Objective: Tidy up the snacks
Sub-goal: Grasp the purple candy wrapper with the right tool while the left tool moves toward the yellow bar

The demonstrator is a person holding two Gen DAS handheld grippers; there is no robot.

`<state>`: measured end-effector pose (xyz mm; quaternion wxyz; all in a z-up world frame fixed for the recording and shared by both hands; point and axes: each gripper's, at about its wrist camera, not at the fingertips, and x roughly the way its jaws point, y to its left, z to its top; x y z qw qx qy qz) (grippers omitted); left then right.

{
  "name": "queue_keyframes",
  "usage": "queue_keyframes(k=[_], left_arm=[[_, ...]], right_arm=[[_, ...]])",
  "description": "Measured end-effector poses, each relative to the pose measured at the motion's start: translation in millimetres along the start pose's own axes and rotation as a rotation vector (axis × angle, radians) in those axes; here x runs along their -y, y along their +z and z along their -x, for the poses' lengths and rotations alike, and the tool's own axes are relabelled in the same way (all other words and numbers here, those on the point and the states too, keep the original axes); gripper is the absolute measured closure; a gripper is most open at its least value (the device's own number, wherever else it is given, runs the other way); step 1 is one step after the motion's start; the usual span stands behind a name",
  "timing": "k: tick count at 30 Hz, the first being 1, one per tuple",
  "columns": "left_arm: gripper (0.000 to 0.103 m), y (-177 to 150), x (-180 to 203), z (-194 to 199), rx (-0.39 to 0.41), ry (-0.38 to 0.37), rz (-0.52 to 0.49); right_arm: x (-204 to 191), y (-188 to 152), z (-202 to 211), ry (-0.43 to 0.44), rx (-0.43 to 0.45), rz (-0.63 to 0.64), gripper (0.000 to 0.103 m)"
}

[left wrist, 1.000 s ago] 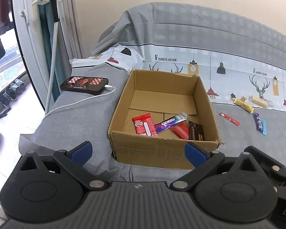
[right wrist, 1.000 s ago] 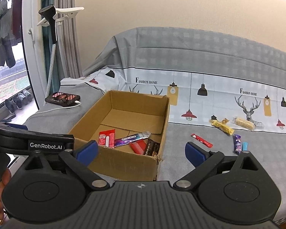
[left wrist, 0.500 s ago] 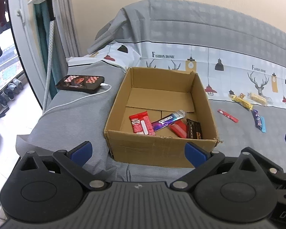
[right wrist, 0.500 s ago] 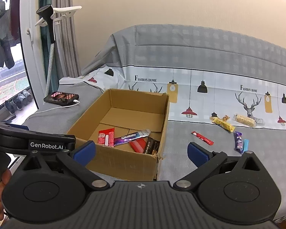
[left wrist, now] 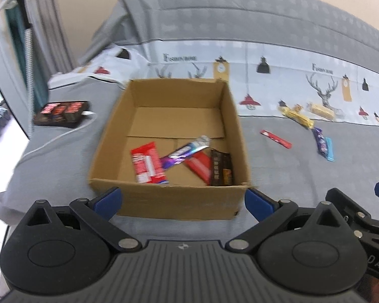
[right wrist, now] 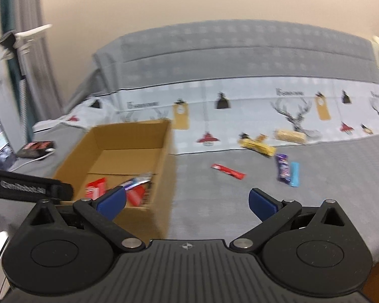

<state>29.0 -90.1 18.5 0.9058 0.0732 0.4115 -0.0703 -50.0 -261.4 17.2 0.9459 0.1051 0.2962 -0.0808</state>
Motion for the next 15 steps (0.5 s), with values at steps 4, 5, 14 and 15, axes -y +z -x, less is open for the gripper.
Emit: queue_keyframes(k=[4, 5, 14, 15], left_arm=[[0.0, 19.9, 27.5, -21.4, -0.054, -0.035, -0.009], [0.0, 25.2, 34.1, -27.5, -0.068, -0.042, -0.006], [0.0, 65.7, 69.5, -81.3, -0.122, 0.008, -0.024], [0.0, 69.2, 71.5, -88.4, -0.133, 0.016, -0.024]], right_arm=[[39.8, 1.1, -18.5, -0.07, -0.005, -0.029, 0.001], [51.6, 2.0, -26.1, -0.089, -0.006, -0.033, 0.001], [152.0, 20.1, -163.0, -0.093, -0.1, -0.103, 0.001], [161.7, 21.7, -185.1, -0.08, -0.118, -0.112, 0.001]])
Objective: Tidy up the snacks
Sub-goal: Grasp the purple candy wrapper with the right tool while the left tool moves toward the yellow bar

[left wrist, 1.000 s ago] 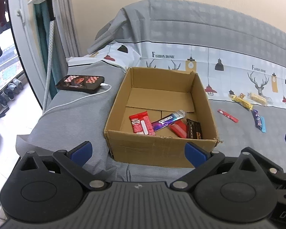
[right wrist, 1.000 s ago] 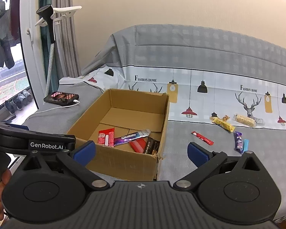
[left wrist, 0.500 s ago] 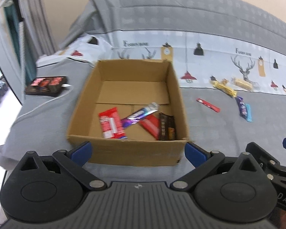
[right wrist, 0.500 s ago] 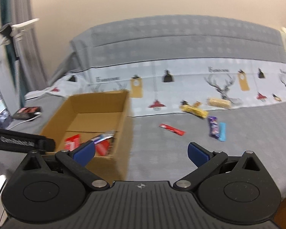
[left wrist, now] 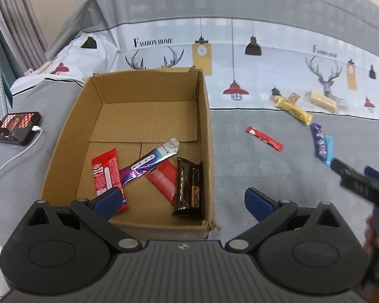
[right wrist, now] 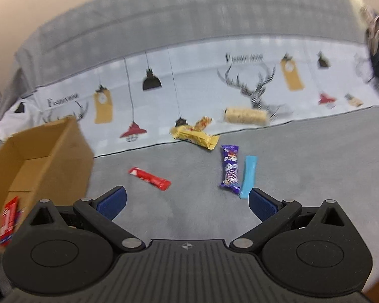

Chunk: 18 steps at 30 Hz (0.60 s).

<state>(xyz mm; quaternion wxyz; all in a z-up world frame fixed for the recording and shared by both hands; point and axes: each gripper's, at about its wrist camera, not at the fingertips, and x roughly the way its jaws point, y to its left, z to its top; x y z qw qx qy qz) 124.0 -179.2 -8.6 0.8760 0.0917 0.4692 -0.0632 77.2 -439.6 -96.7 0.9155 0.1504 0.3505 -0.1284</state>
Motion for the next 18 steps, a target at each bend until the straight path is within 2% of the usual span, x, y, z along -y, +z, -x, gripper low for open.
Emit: queue_keyframes(k=[6, 12, 13, 14, 16, 17, 18], left_arm=[[0.0, 27.4, 11.5, -40.1, -0.059, 0.02, 0.006], [0.0, 46.1, 31.7, -74.1, -0.084, 0.019, -0.023], [0.0, 48.7, 35.7, -78.6, -0.086, 0.015, -0.028], [0.0, 51.5, 40.6, -83.7, -0.088, 0.012, -0.034], [0.0, 56.6, 49.7, -91.9, -0.091, 0.001, -0.045], [0.0, 59.4, 54.7, -95.4, -0.091, -0.004, -0.051], [0.0, 61.9, 60.3, -98.8, -0.089, -0.009, -0.058]], right_arm=[[40.4, 22.2, -118.3, 0.013, -0.089, -0.083, 0.001], [47.3, 30.2, -185.0, -0.008, -0.101, -0.052, 0.002], [48.3, 29.6, -192.2, -0.007, -0.109, -0.049, 0.004], [49.8, 28.7, -198.5, -0.004, -0.118, -0.044, 0.007], [53.0, 26.7, -207.1, -0.005, -0.135, -0.037, 0.025], [53.4, 25.1, -207.5, -0.022, -0.117, -0.021, 0.033], [53.5, 23.9, -206.4, -0.03, -0.1, 0.001, 0.051]])
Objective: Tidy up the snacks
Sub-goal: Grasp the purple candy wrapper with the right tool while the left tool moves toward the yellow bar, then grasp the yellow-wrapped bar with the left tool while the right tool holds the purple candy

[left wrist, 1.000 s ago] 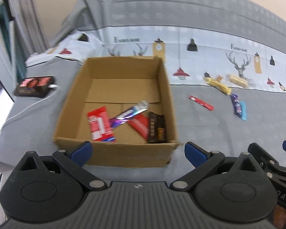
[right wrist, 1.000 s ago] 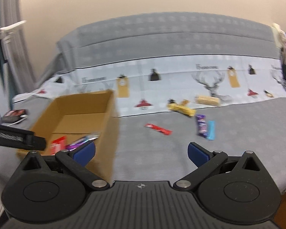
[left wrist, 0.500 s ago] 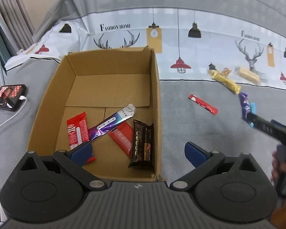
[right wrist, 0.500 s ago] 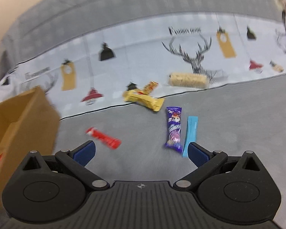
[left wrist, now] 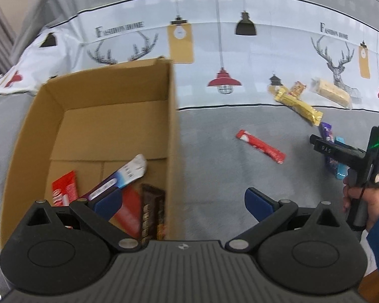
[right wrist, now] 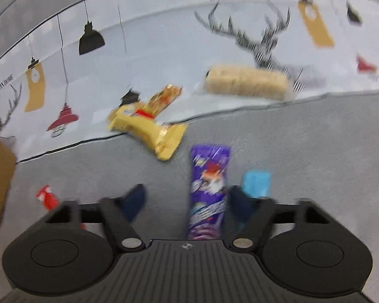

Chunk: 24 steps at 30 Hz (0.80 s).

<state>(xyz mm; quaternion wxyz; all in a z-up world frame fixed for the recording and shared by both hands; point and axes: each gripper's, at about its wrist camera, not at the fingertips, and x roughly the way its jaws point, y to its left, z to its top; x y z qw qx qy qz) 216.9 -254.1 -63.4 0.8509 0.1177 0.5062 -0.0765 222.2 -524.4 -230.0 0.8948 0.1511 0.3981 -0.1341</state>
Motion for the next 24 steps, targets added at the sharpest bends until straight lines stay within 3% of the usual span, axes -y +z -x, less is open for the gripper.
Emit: queue_keyframes(k=[1, 3, 8, 12, 17, 21, 24], left_arm=[[0.0, 3.3, 5.7, -2.6, 0.003, -0.006, -0.007], [0.0, 11.9, 18.8, -7.7, 0.011, -0.021, -0.02], [0.0, 53.1, 65.6, -29.0, 0.054, -0.092, -0.032], [0.0, 98.0, 116.8, -66.5, 0.071, -0.185, -0.046], [0.0, 134.8, 163.4, -135.9, -0.017, -0.303, 0.007], [0.0, 145.8, 178.4, -179.3, -0.075, -0.309, 0.083], [0.0, 148.4, 187.3, -205.8, -0.141, -0.299, 0.112]], right_arm=[[1.6, -0.3, 0.5, -0.002, 0.003, 0.01, 0.07], [10.6, 2.3, 4.1, 0.014, 0.001, -0.018, 0.086], [44.4, 19.5, 38.9, 0.02, 0.094, -0.08, 0.087], [86.9, 29.3, 65.2, -0.035, 0.129, -0.115, 0.087], [149.1, 26.2, 67.8, -0.084, 0.091, -0.222, 0.087], [188.2, 20.9, 62.1, -0.119, 0.096, -0.341, 0.087], [201.8, 17.6, 45.6, -0.169, 0.043, -0.375, 0.078]])
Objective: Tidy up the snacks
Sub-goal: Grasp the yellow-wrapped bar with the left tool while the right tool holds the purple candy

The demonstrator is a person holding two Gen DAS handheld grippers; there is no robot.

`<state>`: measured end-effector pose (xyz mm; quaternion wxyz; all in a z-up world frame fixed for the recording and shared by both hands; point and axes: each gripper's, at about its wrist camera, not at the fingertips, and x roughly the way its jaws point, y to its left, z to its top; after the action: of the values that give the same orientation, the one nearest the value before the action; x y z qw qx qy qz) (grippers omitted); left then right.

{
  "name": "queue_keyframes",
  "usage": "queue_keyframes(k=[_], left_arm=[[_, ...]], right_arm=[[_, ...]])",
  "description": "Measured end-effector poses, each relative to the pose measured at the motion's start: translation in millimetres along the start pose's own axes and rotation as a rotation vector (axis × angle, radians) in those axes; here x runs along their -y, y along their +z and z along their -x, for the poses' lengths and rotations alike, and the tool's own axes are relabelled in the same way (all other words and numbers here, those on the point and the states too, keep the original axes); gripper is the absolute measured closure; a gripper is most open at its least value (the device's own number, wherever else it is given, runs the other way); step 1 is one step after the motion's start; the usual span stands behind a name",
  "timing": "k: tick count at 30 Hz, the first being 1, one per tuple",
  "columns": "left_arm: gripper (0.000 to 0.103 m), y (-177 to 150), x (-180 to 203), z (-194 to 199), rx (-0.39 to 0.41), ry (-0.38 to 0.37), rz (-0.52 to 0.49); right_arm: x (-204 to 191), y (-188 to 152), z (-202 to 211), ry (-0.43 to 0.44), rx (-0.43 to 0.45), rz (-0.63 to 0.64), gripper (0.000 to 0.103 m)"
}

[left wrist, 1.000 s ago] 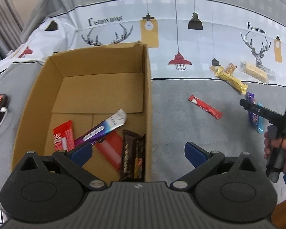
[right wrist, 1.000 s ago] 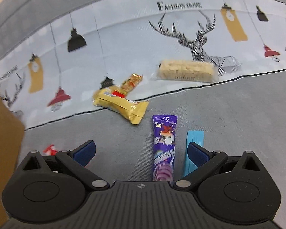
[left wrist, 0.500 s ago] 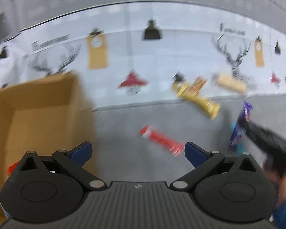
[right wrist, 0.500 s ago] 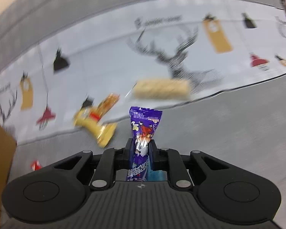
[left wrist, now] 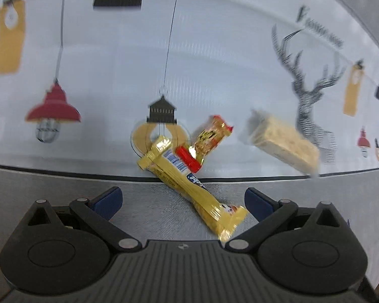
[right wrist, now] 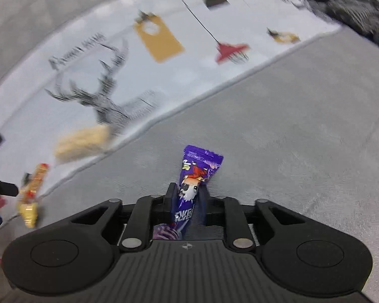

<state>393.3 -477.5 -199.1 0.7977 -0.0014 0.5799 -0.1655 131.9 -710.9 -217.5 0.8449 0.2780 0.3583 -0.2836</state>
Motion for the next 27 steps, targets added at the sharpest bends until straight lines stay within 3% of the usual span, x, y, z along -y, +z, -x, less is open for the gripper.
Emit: queue_keyframes(k=[2, 4, 6, 8, 9, 11, 12, 13, 14, 17, 20, 27], left_arm=[[0.0, 3.0, -0.1, -15.7, -0.036, 0.016, 0.019], [0.0, 4.3, 0.0, -27.4, -0.063, 0.04, 0.02], [0.0, 4.3, 5.4, -28.5, -0.046, 0.077, 0.005], [0.0, 3.5, 10.8, -31.2, -0.053, 0.106, -0.023], [0.005, 2.3, 14.8, -31.5, -0.05, 0.131, -0.043], [0.036, -2.3, 21.1, -23.6, 0.002, 0.201, -0.076], [0.092, -3.7, 22.9, -15.8, 0.035, 0.189, -0.098], [0.091, -3.6, 22.9, -10.2, 0.038, 0.188, -0.104], [0.091, -3.7, 20.7, -4.9, 0.043, 0.191, -0.096], [0.091, -8.2, 11.5, 17.4, 0.089, 0.194, -0.101], [0.091, -21.6, -0.3, 50.6, 0.121, 0.154, -0.112], [0.091, -90.8, -32.5, 159.0, 0.236, 0.098, -0.198]], right_arm=[[-3.5, -1.1, -3.1, -0.009, 0.017, 0.033, 0.075], [-13.5, -0.8, -4.1, -0.001, 0.013, 0.089, 0.045], [-22.7, -2.7, -6.3, -0.027, 0.008, 0.127, 0.024], [-27.6, -4.9, -12.5, -0.084, 0.008, 0.166, 0.024], [-30.8, -9.0, -13.9, -0.109, 0.017, 0.201, 0.025], [-35.0, -12.7, -14.9, -0.132, 0.036, 0.242, 0.031], [-35.6, -13.8, -12.4, -0.124, 0.045, 0.246, 0.048], [-37.4, -13.9, -10.1, -0.121, 0.054, 0.258, 0.078], [-39.5, -13.7, -7.8, -0.12, 0.054, 0.274, 0.085], [-37.7, -10.9, 2.7, -0.093, 0.047, 0.228, 0.087], [-44.7, -7.7, 32.7, -0.061, 0.11, 0.195, 0.087], [-87.5, -15.8, 133.9, 0.115, 0.235, 0.14, 0.087]])
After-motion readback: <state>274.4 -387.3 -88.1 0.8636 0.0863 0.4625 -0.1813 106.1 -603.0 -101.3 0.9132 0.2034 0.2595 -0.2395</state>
